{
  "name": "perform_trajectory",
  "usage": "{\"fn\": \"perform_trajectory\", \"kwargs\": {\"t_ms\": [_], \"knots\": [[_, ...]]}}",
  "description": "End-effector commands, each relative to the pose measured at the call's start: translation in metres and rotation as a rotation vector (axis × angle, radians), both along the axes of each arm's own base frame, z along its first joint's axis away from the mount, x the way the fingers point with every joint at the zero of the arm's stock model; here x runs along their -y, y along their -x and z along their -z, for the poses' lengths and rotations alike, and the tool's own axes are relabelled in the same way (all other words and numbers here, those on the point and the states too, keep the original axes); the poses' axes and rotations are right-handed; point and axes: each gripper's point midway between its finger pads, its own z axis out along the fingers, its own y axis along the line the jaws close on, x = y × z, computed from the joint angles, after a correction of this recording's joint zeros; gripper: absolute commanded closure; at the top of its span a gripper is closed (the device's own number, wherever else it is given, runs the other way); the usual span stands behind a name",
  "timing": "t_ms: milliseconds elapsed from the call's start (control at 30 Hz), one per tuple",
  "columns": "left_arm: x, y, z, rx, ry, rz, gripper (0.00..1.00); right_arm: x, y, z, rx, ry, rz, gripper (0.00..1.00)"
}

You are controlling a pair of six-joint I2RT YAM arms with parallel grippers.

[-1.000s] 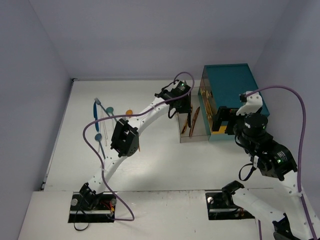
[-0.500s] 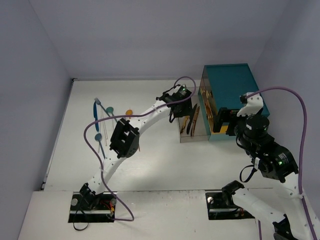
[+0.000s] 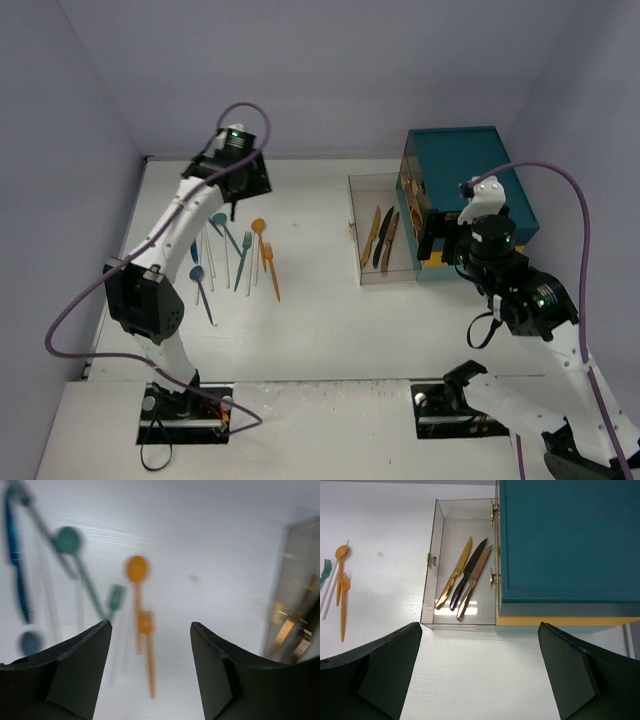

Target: Sort the eating utensils into containers

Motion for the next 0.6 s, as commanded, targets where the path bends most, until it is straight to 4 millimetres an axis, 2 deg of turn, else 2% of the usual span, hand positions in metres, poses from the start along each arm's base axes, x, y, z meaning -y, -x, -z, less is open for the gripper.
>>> {"fn": "perform_trajectory", "kwargs": {"t_ms": [0,100,200,267,333,567], "knots": [[-0.087,0.014,0.023,-0.093,-0.153,-0.058,0.37,-0.005,-0.012,-0.011,0.03,0.006,-0.008,0.0],[-0.129,0.014,0.049,-0.174,-0.177,-0.102,0.38,-0.006,-0.015,-0.009,0.019,0.016,-0.012,0.0],[-0.161,0.009,0.075,-0.244,-0.179,-0.153,0.43,-0.008,-0.018,-0.006,0.009,0.024,-0.014,0.0],[-0.167,0.004,0.088,-0.274,-0.182,-0.145,0.47,-0.008,-0.019,-0.004,0.002,0.026,-0.016,0.0],[-0.183,-0.002,0.109,-0.326,-0.182,-0.157,0.5,-0.01,-0.02,-0.002,-0.003,0.028,-0.02,0.0],[-0.197,-0.014,0.141,-0.391,-0.188,-0.136,0.56,-0.009,-0.02,-0.001,-0.006,0.031,-0.015,0.0]]}}
